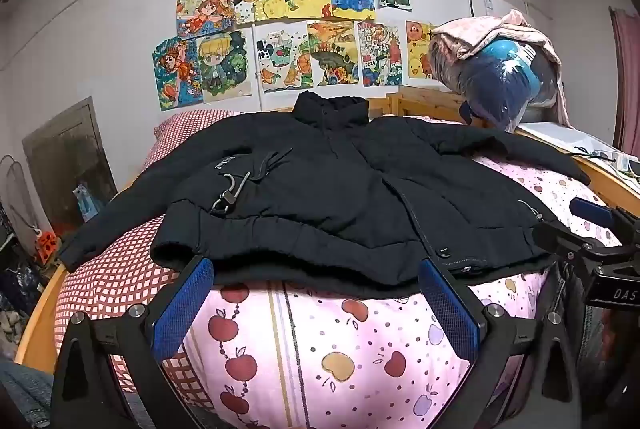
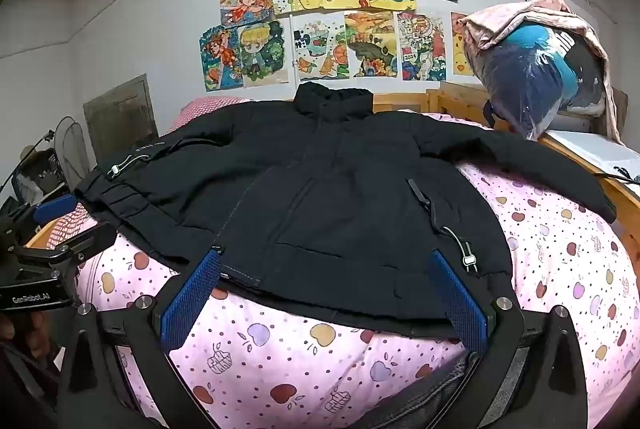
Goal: Fold large clothes
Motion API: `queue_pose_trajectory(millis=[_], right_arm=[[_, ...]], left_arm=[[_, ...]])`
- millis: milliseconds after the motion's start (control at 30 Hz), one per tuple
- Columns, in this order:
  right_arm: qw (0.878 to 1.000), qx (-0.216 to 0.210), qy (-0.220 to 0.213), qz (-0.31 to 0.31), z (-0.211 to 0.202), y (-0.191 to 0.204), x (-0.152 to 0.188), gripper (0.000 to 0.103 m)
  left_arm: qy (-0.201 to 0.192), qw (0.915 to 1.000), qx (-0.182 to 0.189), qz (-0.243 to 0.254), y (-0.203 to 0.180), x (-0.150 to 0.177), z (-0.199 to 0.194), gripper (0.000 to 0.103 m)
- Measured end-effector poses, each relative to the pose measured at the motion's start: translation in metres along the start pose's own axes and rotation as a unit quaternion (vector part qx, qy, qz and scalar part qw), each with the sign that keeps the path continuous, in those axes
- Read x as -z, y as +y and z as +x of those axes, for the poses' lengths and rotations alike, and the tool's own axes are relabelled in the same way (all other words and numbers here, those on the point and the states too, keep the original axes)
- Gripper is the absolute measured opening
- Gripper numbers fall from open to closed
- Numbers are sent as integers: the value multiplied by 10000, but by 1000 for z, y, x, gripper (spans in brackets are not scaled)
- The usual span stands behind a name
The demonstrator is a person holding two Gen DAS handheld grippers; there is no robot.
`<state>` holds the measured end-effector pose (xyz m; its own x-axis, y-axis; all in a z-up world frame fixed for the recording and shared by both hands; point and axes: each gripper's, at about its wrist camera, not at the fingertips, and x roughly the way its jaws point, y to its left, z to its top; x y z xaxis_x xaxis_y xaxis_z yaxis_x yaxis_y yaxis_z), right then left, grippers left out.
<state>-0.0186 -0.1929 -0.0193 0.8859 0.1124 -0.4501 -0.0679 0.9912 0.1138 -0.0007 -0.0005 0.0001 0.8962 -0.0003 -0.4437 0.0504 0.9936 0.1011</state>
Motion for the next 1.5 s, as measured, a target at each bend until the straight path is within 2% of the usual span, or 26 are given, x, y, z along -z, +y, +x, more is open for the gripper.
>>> queue_pose_trajectory(millis=[1500], right_arm=[[10000, 26, 50, -36, 2, 5, 3, 102]], left_arm=[[-26, 9999, 102, -97, 0, -1, -3, 103]])
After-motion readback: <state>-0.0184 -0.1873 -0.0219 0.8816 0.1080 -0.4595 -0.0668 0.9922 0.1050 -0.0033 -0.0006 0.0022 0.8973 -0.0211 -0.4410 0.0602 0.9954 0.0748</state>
